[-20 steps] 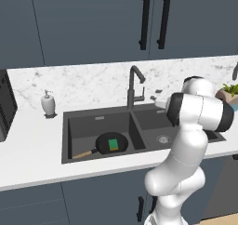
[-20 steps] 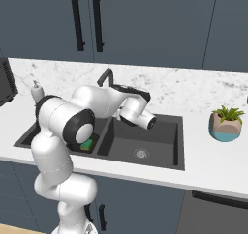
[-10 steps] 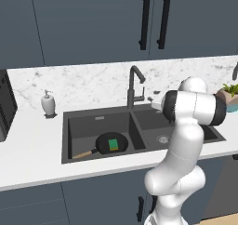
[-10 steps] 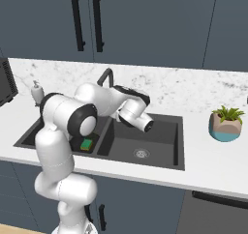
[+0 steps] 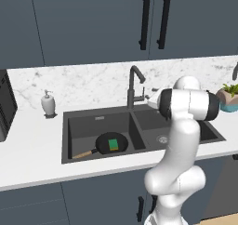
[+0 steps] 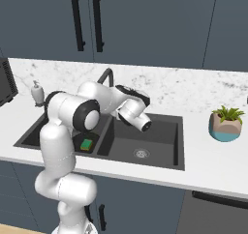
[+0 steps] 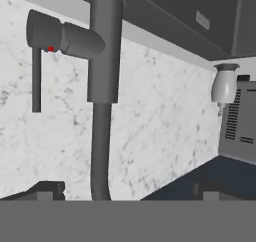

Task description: Pick the pan and sponge and place them into the sink. Then turn on the water.

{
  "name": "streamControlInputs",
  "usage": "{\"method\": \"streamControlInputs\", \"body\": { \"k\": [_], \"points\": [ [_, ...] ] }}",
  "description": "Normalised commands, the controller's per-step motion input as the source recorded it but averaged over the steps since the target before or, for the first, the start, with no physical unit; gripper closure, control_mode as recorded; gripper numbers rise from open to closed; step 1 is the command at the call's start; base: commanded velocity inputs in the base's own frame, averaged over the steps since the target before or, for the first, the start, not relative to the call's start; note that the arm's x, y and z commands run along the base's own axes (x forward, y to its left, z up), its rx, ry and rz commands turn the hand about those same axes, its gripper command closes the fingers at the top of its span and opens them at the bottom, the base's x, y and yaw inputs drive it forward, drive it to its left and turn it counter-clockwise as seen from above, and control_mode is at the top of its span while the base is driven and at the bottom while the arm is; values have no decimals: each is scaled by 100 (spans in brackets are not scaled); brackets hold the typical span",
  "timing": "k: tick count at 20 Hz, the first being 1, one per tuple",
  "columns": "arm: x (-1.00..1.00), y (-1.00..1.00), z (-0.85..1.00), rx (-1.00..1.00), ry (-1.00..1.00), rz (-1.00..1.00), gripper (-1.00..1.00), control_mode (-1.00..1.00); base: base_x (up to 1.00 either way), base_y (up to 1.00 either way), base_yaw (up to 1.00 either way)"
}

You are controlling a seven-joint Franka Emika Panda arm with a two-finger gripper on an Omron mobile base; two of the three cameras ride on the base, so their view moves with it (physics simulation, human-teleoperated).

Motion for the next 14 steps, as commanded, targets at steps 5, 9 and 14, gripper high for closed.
{"method": "streamControlInputs", "body": {
  "k": [5, 9, 14],
  "points": [
    [46, 0, -17, 0, 0, -5, -100, -100, 0, 0, 0],
    [41, -2, -24, 0, 0, -4, -100, -100, 0, 0, 0],
    [32, -20, -23, 6, 0, -1, -100, -100, 0, 0, 0]
  ]
}}
